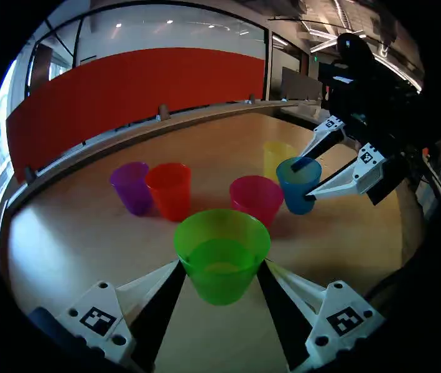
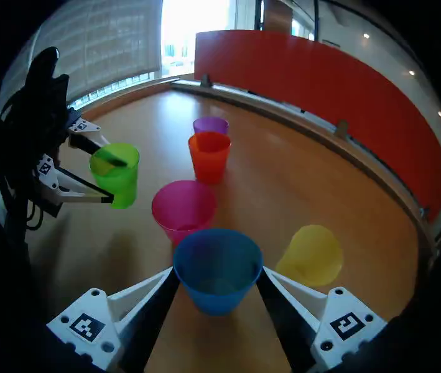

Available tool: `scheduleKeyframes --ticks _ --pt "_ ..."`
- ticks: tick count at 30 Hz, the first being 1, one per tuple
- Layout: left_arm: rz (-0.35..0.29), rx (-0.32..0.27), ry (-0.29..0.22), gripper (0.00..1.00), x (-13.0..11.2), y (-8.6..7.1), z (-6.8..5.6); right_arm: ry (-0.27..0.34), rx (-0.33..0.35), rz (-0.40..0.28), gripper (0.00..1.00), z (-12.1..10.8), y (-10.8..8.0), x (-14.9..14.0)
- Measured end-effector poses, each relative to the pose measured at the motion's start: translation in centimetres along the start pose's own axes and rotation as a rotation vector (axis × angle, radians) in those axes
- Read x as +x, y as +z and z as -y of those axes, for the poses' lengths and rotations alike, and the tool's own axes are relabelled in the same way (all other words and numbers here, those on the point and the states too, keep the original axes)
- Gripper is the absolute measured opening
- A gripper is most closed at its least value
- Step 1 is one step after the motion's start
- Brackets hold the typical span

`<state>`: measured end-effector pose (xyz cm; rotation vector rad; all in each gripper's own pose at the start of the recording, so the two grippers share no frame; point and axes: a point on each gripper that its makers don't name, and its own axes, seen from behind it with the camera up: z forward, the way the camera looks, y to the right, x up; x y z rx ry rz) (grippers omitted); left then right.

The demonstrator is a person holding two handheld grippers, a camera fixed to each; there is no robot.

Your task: Pour water

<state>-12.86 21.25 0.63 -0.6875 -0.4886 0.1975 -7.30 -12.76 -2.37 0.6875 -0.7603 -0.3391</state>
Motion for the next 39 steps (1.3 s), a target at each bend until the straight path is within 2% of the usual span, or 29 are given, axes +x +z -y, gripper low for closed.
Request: scheduleKeyframes --ticks 12,39 --pt "0.012 -0.002 -0.007 0.8 -0.7 1.3 0.2 0.006 0.005 0.005 0.9 -0.2 0.7 -0.6" --pt "0.032 -0.005 -0.004 0.8 -2.5 2.2 0.2 0.003 0.004 0.024 0.9 -0.1 0.2 -2.1"
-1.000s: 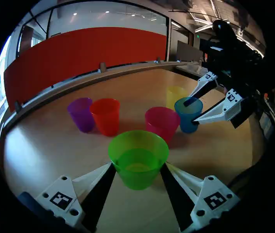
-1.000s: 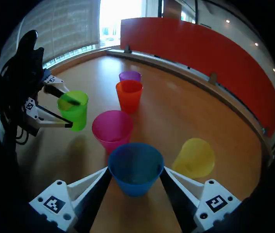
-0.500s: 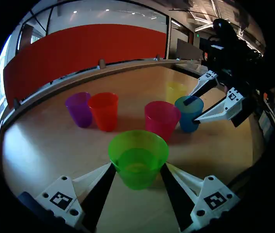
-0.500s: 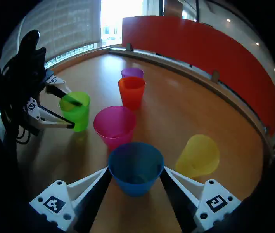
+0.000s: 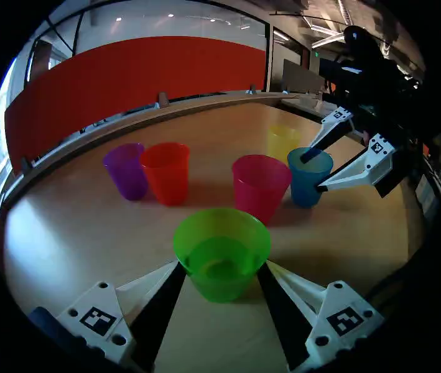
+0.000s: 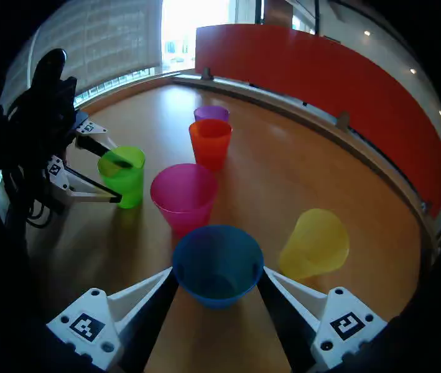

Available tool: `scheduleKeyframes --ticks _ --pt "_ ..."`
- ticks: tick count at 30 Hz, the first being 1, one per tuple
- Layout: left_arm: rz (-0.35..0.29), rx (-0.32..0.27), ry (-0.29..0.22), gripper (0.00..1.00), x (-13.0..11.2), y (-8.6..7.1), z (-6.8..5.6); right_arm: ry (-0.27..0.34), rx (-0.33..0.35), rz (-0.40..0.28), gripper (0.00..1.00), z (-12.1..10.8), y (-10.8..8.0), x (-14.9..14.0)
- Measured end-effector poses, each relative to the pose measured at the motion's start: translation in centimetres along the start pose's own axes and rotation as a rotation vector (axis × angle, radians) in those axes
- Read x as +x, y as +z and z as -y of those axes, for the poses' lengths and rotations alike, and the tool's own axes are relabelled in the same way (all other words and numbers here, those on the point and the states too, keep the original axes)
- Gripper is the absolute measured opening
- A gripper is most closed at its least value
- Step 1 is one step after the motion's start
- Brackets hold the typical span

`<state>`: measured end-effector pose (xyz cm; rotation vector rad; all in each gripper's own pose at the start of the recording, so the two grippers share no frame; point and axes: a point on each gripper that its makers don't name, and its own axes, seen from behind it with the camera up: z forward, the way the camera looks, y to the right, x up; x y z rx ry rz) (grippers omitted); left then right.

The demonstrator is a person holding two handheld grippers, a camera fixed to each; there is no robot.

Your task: Pour water

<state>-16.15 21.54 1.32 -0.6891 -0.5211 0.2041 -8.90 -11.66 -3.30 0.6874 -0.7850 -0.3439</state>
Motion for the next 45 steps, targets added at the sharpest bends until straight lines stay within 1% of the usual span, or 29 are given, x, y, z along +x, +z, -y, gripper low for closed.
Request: scheduleKeyframes --ticks 9,15,21,27,35,39,45 --pt "0.014 0.007 0.006 0.8 -0.5 0.0 -0.1 0.01 -0.022 0.026 0.9 -0.7 -0.4 -1.1" --pt "0.022 0.004 0.003 0.81 -0.4 0.0 0.0 0.014 -0.031 0.032 0.91 -0.8 -0.3 -1.3" --pt "0.026 0.0 0.006 0.82 -0.5 -0.1 0.1 0.005 -0.04 0.055 0.93 -0.9 -0.4 -1.9" --pt "0.032 0.002 0.011 0.82 -0.7 -0.1 0.1 0.015 -0.044 0.059 0.93 -1.0 -0.4 -2.1" --pt "0.058 0.007 0.017 0.84 -1.6 -0.2 0.3 0.021 -0.045 0.072 0.93 -1.0 -0.7 -2.9" --pt "0.074 0.01 0.019 0.84 -2.2 -0.5 0.3 0.029 -0.047 0.073 0.93 -0.8 -0.9 -3.1" --pt "0.084 0.02 0.015 0.84 -2.6 -1.4 0.0 0.046 -0.054 0.07 0.93 -0.5 -1.4 -3.6"
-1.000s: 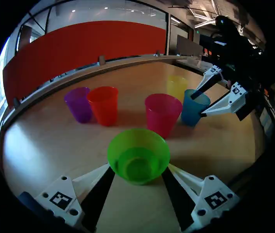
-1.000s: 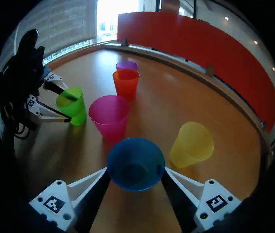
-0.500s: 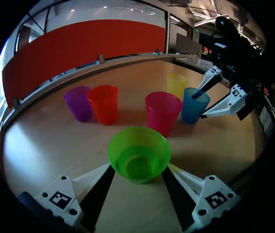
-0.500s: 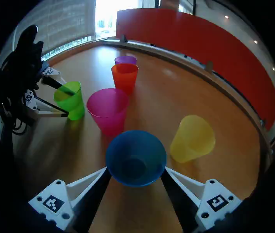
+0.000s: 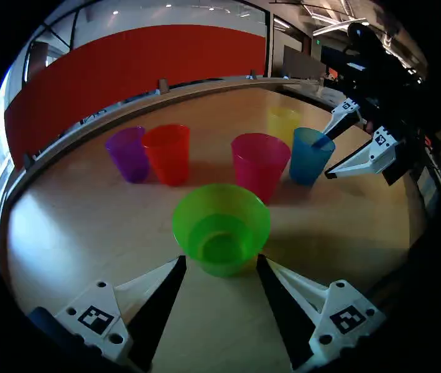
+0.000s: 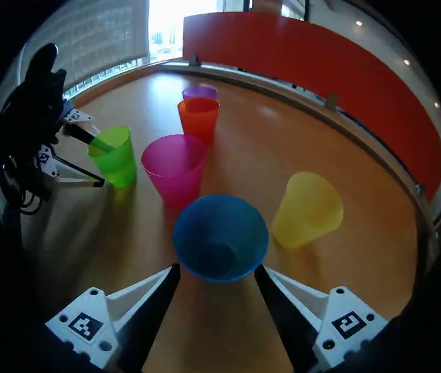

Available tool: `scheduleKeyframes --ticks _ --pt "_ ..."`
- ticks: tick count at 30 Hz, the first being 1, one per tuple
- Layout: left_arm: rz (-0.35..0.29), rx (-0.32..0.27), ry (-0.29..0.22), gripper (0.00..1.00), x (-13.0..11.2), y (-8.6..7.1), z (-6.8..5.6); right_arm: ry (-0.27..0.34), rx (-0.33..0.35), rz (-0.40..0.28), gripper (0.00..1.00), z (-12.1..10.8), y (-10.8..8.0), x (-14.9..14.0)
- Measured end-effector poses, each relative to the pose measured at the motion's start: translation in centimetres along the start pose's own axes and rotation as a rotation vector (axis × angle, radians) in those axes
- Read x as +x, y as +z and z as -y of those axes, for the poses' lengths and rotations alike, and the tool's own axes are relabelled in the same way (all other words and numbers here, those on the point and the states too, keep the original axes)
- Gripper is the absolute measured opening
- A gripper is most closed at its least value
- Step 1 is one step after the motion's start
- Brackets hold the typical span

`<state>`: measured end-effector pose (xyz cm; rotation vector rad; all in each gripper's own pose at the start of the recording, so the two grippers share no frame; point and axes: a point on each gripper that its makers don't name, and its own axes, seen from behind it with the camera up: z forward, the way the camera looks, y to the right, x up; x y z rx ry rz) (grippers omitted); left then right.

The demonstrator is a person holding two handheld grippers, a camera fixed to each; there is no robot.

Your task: Pour water

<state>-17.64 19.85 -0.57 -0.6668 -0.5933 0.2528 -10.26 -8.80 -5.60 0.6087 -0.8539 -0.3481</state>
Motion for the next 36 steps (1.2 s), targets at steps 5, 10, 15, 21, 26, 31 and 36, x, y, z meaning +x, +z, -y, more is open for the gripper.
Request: scheduleKeyframes --ticks 5,10,15,21,26,31,36 --pt "0.008 0.029 -0.013 0.84 -0.6 -1.1 0.3 0.015 -0.015 -0.005 0.93 0.0 -0.4 -0.5" --pt "0.011 0.065 -0.046 0.84 -1.1 -2.7 0.9 0.045 -0.033 -0.018 0.93 0.0 -1.2 -1.2" --pt "0.008 0.11 -0.092 0.84 -1.5 -4.6 1.7 0.072 -0.056 -0.034 0.93 0.0 -2.0 -1.9" --pt "-0.003 0.183 -0.137 0.84 -1.9 -6.9 3.0 0.108 -0.092 -0.068 0.93 0.0 -3.2 -2.1" --pt "-0.016 0.236 -0.168 0.84 -2.1 -8.5 4.0 0.139 -0.123 -0.099 0.93 -0.2 -4.3 -2.2" --pt "-0.036 0.277 -0.194 0.84 -2.1 -10.0 4.7 0.161 -0.156 -0.131 0.93 -0.5 -5.2 -2.1" --pt "-0.061 0.309 -0.23 0.84 -1.9 -11.2 5.3 0.187 -0.188 -0.167 0.93 -0.9 -6.3 -1.7"
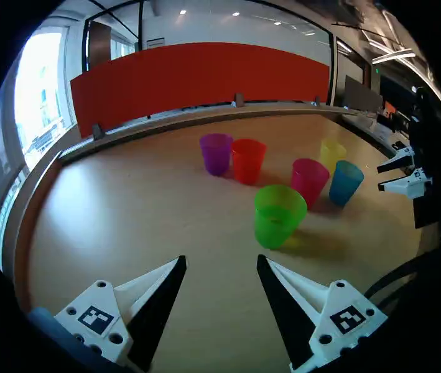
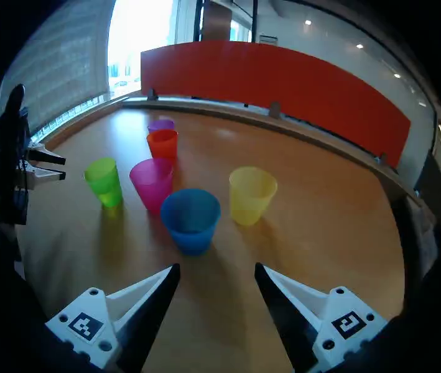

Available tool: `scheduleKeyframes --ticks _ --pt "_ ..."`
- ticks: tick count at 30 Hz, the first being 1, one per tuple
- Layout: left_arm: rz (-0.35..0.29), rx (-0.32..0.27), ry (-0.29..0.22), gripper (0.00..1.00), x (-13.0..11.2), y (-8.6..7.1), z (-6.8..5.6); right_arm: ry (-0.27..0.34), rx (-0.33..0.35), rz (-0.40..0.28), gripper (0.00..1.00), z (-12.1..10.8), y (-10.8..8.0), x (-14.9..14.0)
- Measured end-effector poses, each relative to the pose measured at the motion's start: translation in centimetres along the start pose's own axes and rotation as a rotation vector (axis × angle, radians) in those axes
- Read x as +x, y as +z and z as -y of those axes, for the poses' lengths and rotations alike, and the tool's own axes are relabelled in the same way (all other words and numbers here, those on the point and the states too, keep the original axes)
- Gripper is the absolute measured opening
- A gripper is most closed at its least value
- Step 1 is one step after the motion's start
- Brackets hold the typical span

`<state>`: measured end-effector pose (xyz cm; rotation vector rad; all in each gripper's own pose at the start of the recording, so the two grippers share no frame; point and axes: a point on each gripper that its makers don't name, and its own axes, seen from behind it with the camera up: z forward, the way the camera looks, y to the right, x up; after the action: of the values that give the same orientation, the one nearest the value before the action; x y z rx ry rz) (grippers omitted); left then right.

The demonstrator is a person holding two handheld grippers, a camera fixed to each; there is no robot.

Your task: Pour water

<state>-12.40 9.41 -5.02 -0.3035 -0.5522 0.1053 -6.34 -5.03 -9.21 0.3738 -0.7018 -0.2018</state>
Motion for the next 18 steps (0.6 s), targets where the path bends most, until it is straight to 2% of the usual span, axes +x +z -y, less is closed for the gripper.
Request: scheduleKeyframes --ticks 9,14,18 --pt "-0.036 0.063 -0.047 0.84 0.7 -1.4 2.1 0.065 -0.079 -0.086 0.92 -1.8 -1.1 1.8" --pt "-0.067 0.107 -0.098 0.84 1.2 -2.3 3.7 0.11 -0.146 -0.149 0.93 -3.9 -1.7 3.0" --pt "-0.107 0.14 -0.141 0.84 2.3 -3.3 5.1 0.147 -0.201 -0.228 0.92 -5.9 -2.5 5.0"
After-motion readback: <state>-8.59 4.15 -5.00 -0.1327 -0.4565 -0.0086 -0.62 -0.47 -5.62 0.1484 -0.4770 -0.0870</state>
